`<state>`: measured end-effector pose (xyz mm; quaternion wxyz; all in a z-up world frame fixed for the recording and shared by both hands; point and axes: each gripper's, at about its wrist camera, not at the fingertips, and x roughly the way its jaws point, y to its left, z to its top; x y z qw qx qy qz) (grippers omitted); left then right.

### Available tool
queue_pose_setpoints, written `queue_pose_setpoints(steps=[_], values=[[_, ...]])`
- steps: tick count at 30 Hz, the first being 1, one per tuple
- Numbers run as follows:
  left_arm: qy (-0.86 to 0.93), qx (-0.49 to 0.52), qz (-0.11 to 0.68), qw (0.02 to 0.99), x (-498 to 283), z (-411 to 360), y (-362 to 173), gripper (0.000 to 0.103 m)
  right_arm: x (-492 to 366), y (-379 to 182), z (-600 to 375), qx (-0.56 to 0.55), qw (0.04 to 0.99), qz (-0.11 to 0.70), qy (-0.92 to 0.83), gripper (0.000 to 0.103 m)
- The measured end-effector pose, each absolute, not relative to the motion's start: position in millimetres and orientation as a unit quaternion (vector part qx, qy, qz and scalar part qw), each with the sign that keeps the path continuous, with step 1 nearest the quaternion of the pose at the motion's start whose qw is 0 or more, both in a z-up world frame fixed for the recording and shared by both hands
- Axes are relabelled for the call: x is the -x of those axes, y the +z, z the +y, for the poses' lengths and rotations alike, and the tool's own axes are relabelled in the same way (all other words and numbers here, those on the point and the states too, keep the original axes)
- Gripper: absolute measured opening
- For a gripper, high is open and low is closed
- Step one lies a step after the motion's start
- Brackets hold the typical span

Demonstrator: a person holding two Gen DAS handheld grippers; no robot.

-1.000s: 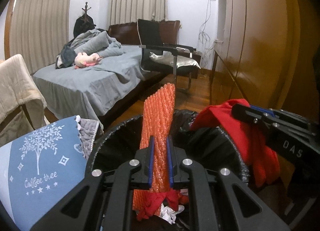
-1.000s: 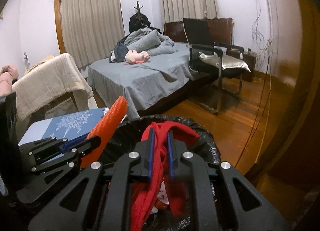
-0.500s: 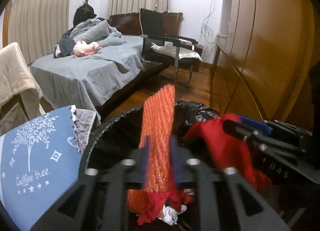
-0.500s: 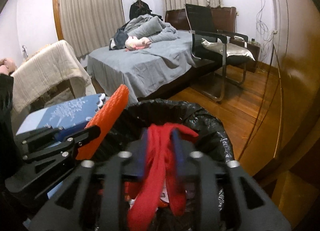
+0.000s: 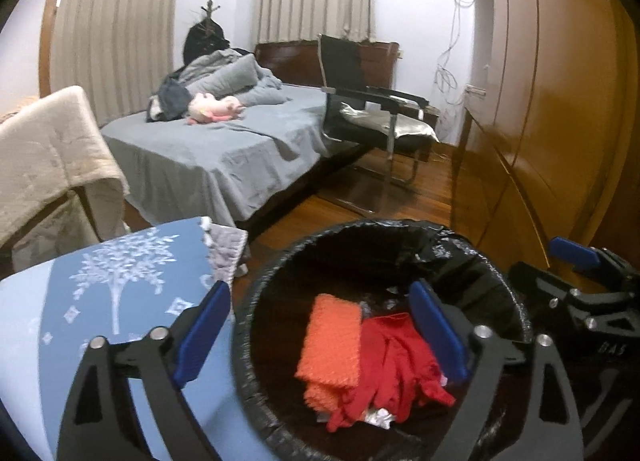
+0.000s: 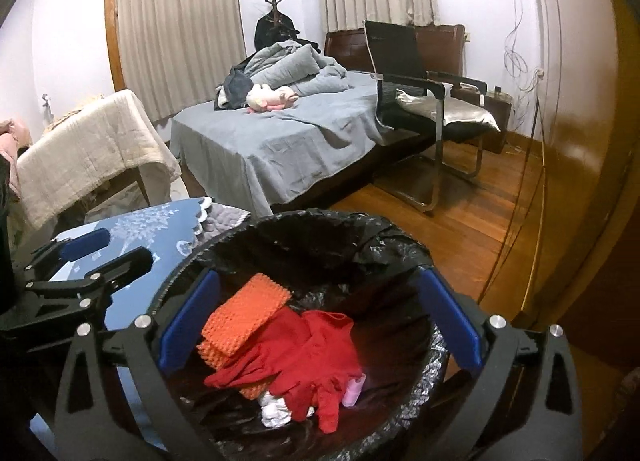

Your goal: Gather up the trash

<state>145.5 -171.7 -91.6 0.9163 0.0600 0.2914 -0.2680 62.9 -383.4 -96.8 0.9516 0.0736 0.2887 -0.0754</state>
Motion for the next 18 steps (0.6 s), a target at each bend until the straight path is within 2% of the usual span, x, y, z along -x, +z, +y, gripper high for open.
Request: queue_pose_setpoints(steps=[8,18], values=[[-0.242,-0.051,0.271,0.93,-117,-135,-63,0.097,-41,-65,-359,-0.07,0.958,0.273,-0.048,0.097],[-0.217,-0.048,0.248,0.943,-83,-104,-31,0.097,-12,-28,-329,-0.058,0.964,0.257,-0.018,0.098]])
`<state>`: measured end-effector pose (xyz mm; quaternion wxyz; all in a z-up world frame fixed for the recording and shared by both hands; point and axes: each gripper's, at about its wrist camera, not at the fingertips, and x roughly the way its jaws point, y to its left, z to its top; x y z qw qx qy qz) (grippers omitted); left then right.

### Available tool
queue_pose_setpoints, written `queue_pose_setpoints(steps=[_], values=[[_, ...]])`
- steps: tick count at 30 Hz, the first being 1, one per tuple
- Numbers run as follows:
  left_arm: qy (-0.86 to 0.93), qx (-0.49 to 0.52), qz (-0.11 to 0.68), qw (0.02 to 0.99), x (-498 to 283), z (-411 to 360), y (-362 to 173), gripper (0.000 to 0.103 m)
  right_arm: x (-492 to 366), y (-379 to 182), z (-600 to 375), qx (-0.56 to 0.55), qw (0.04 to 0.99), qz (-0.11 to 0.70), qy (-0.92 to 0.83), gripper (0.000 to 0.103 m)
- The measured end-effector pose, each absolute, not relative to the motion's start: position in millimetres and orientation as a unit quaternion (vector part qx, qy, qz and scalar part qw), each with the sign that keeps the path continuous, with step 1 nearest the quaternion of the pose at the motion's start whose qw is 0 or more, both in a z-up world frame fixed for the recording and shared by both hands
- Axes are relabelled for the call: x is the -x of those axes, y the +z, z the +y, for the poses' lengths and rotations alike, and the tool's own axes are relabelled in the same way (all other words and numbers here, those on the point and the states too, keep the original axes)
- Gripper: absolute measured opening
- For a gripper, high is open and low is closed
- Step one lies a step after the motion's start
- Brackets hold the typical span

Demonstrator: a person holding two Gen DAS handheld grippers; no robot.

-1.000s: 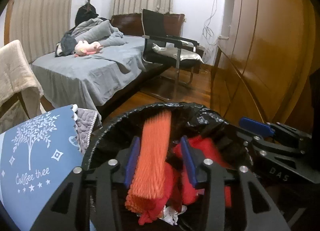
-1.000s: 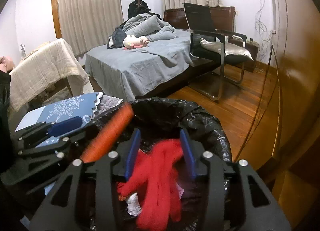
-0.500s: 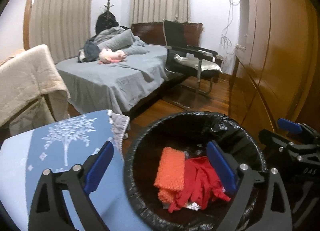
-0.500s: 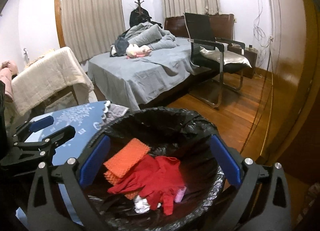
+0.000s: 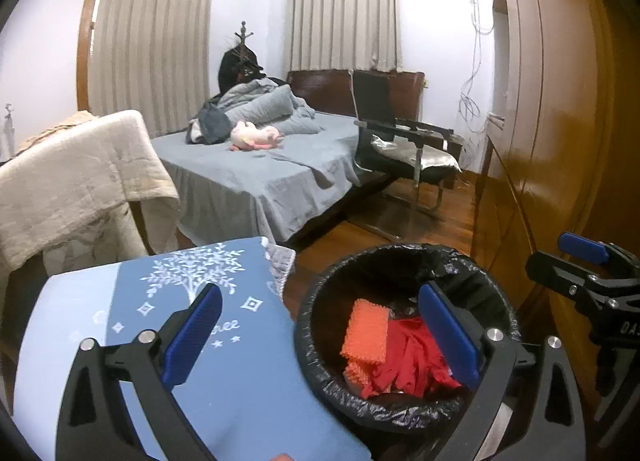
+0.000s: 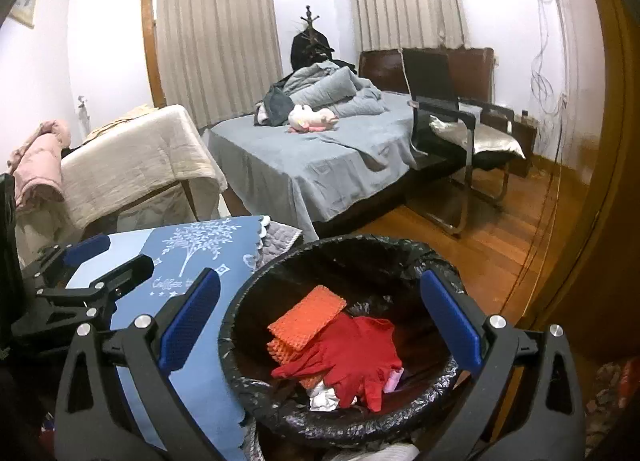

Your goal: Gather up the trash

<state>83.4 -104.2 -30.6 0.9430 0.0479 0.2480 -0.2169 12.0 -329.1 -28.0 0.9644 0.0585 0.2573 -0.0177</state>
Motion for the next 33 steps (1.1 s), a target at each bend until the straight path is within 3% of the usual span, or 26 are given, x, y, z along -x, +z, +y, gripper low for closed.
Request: queue_pose_setpoints(steps=[33], values=[[-0.196,-0.045,0.218,0.955,-41,-72,-1,0.097,14,-2,-289,-0.037,0.97,0.238,0.006,0.098]])
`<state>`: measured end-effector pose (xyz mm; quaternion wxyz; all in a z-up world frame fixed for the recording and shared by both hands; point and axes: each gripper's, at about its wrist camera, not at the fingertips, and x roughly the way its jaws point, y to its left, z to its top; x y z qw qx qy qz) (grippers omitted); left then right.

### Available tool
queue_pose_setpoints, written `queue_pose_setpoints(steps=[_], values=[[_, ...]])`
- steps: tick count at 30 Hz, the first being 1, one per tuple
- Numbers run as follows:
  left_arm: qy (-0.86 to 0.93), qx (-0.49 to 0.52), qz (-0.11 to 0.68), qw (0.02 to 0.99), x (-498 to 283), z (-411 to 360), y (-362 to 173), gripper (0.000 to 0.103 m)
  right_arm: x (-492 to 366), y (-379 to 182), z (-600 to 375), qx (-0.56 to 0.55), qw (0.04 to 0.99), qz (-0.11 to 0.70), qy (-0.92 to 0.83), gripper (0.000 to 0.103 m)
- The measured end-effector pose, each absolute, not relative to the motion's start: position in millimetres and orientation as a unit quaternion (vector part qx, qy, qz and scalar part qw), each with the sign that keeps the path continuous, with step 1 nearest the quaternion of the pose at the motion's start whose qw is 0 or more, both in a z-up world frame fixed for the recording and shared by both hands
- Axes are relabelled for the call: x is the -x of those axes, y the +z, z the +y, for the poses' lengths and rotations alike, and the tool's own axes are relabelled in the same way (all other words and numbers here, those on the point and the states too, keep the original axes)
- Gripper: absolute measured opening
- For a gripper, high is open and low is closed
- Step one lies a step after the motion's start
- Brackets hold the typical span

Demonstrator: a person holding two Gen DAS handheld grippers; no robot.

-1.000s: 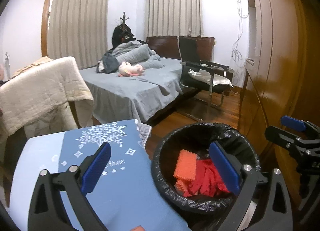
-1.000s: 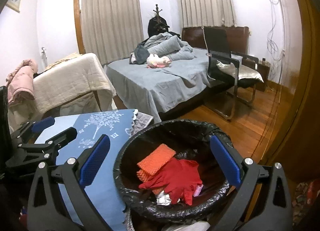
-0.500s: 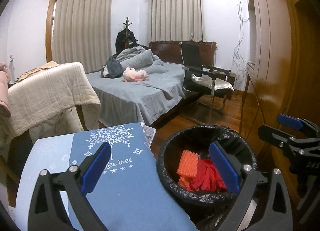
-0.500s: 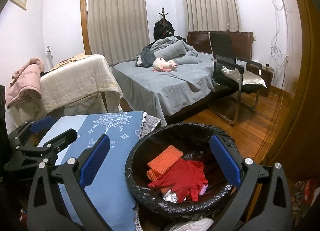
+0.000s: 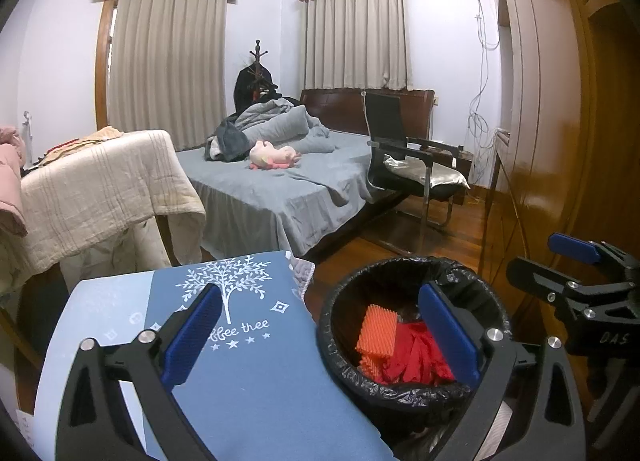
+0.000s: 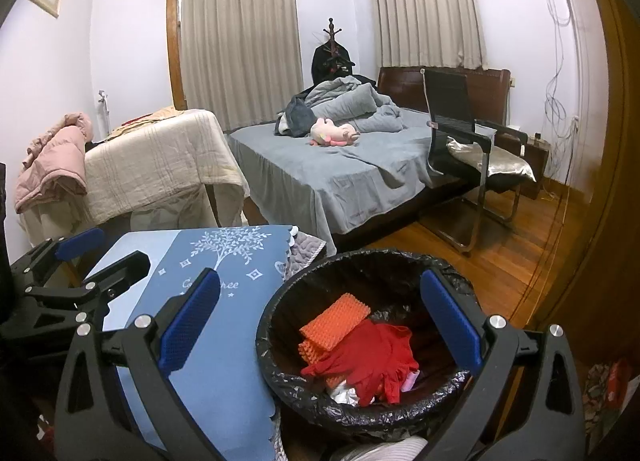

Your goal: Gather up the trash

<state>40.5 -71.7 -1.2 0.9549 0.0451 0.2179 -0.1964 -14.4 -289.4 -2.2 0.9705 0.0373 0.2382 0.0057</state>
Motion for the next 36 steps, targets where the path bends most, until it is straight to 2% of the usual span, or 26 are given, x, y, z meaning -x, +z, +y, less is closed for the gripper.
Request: queue_pose_setpoints(steps=[36], values=[[-0.196,-0.045,0.218,0.955,-39.5,-68.7,0.9,0.097,12.0,0.9,-283.2,-0.036,0.971,0.238,0.007,0.097]])
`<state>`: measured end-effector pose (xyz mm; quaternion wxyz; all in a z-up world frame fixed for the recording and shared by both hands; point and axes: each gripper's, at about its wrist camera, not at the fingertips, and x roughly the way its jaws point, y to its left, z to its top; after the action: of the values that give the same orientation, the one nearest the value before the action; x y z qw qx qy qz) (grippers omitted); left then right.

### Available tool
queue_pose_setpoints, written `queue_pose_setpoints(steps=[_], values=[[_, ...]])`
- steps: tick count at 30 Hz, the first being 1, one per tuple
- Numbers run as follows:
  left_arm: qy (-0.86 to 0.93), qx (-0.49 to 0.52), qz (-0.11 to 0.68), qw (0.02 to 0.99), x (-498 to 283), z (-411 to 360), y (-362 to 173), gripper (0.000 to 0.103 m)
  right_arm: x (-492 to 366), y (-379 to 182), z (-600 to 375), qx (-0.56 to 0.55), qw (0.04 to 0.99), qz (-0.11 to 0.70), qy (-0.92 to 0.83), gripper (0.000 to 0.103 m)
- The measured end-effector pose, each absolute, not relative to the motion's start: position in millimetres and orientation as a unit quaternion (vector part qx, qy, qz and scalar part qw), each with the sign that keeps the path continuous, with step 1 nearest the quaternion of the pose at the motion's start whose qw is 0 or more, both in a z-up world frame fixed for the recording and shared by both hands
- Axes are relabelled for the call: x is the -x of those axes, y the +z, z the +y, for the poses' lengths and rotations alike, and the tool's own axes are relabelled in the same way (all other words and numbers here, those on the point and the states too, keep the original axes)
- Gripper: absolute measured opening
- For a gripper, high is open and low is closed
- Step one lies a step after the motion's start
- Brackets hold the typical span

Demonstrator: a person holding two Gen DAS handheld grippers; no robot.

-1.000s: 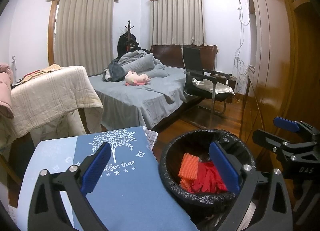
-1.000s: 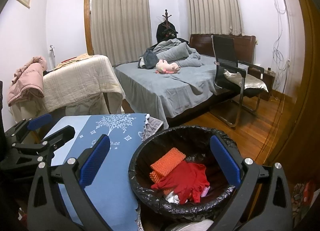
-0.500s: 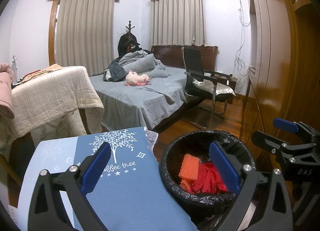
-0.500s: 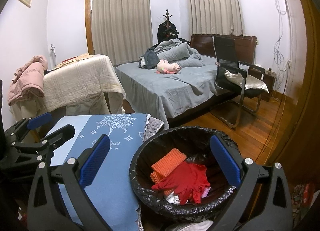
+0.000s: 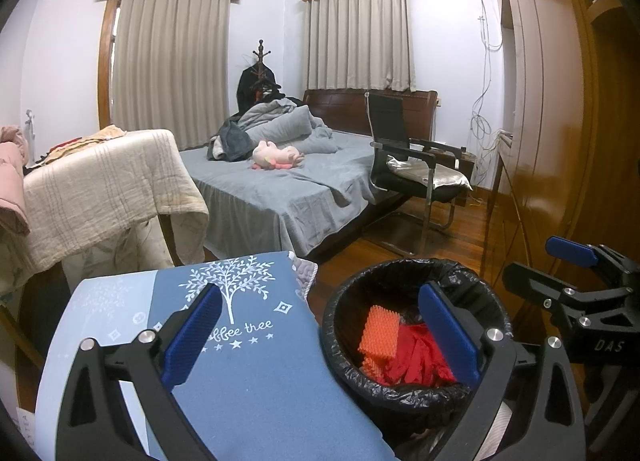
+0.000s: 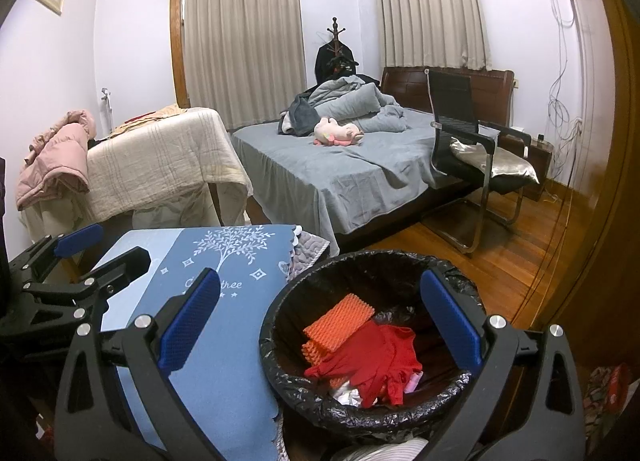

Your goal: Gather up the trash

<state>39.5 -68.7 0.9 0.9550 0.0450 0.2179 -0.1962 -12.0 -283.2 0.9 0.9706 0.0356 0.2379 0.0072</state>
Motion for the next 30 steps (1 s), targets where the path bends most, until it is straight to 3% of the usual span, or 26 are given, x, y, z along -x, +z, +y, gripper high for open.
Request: queue_pose_setpoints(steps=[30], values=[[-0.195,-0.044,0.219,0.955,-39.7,-66.4,2.4,0.097,11.9,-0.1,-284.5,-0.036,0.97,0.238,0.007,0.098]])
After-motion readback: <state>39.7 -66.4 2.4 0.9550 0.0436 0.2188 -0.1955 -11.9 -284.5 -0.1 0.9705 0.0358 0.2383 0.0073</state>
